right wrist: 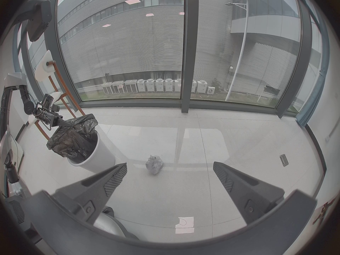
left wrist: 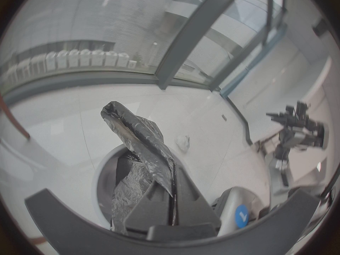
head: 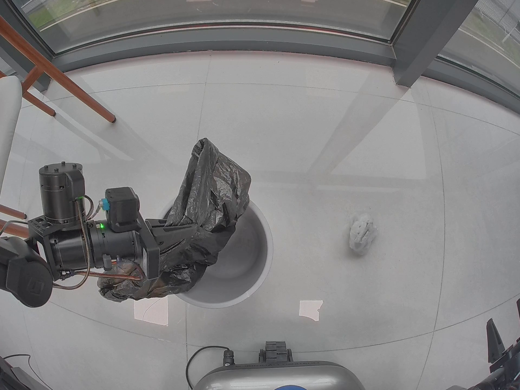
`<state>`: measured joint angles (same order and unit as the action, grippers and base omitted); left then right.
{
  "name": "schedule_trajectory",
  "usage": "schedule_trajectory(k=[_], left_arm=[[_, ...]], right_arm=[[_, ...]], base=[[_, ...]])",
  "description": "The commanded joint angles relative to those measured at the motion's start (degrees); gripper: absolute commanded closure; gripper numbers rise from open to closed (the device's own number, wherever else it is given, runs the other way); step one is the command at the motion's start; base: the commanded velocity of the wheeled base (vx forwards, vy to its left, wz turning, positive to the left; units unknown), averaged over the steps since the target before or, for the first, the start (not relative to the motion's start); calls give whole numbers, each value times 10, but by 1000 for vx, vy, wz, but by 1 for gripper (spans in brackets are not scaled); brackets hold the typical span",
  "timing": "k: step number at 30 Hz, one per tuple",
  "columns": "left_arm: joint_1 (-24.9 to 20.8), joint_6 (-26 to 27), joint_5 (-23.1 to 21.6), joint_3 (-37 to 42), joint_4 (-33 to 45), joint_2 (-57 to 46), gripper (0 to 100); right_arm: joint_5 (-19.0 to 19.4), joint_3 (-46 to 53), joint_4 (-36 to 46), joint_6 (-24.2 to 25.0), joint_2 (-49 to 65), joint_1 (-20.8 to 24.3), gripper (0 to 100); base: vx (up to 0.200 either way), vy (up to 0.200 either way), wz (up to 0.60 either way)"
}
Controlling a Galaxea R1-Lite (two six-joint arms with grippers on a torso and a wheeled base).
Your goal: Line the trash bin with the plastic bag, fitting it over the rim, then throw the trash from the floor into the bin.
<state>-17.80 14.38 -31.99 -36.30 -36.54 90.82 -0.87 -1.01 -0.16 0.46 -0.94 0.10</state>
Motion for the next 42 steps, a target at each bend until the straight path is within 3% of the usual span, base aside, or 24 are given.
schedule_trajectory(k=[1,5,7,12,21,24,27,29,36,39,42], left_arm=[[-27,97,14,13,30,-15,100],[-39,102,16,28,36,-23,100],[-40,118,18,48,35,-29,100],[-41,172,29,51,36,-29,100],[-49,174,52,84,32,-43,100],[-62,174,60,94,31,-49,100],[-70,174,63,98,32,-50,100],[-72,175,69,105,31,-50,100],[-72,176,90,107,31,-53,100],[-72,180,92,104,31,-63,100],[-72,238,122,108,32,-67,100]], right_arm=[[1,10,2,-1,9,-1,0],[1,9,2,-6,9,-1,0],[5,9,-1,-27,9,-1,0],[10,9,-1,-27,9,-1,0],[18,7,3,-13,8,3,0],[51,-97,-42,-28,-71,14,0],[89,-45,-86,-23,-139,29,0],[104,-39,-85,2,-139,39,0],[164,-209,-37,104,-293,86,0],[184,-279,-23,120,-370,110,0],[206,-324,-27,118,-452,156,0]], base=[[0,0,0],[0,0,0],[0,0,0],[0,0,0],[0,0,0],[0,0,0],[0,0,0],[0,0,0],[0,0,0],[0,0,0],[0,0,0]])
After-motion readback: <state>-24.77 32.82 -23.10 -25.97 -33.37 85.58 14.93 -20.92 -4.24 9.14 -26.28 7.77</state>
